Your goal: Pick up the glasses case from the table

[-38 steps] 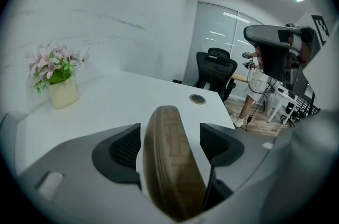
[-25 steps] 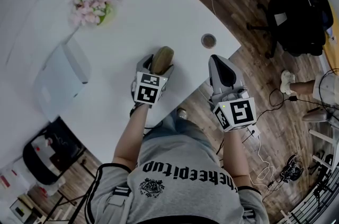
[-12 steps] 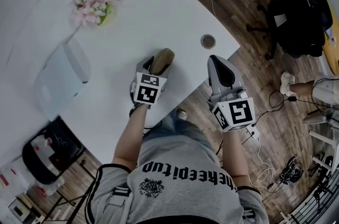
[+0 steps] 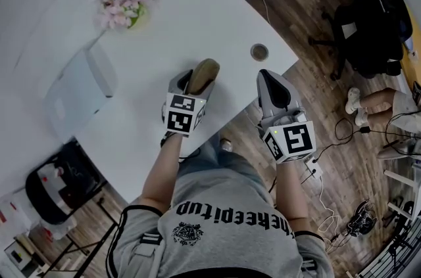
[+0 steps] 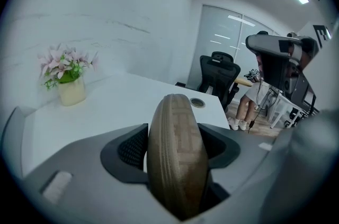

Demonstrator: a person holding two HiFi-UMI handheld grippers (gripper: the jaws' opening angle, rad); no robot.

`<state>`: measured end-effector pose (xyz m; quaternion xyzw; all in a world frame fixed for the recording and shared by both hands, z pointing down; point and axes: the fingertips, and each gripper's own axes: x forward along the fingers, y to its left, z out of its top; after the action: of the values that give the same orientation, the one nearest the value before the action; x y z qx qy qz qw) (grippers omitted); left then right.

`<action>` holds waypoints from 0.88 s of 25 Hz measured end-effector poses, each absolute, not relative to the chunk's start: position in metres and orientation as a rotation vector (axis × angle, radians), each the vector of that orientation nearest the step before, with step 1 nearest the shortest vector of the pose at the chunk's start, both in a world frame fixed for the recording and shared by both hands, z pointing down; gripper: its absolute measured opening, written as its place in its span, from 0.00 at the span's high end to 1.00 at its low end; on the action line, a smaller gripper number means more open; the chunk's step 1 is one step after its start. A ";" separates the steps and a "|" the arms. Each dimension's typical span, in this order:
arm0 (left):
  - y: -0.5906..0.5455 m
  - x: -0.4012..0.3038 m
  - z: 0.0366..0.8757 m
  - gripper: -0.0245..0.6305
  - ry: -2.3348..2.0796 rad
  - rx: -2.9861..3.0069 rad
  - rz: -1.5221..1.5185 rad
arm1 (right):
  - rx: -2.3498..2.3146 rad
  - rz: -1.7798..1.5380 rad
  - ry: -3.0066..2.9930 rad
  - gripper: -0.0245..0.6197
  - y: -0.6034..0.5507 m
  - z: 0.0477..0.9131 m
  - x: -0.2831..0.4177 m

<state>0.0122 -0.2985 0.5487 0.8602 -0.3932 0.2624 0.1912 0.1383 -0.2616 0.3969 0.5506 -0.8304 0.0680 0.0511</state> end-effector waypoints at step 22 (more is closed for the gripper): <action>-0.262 -0.004 0.472 0.51 -1.267 2.480 0.443 | 1.620 0.126 -2.610 0.96 -0.221 0.379 0.125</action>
<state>-0.0039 -0.2618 0.4720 0.8682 -0.4435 0.1551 0.1599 0.1253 -0.2213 0.3792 0.5268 -0.8484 0.0411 0.0336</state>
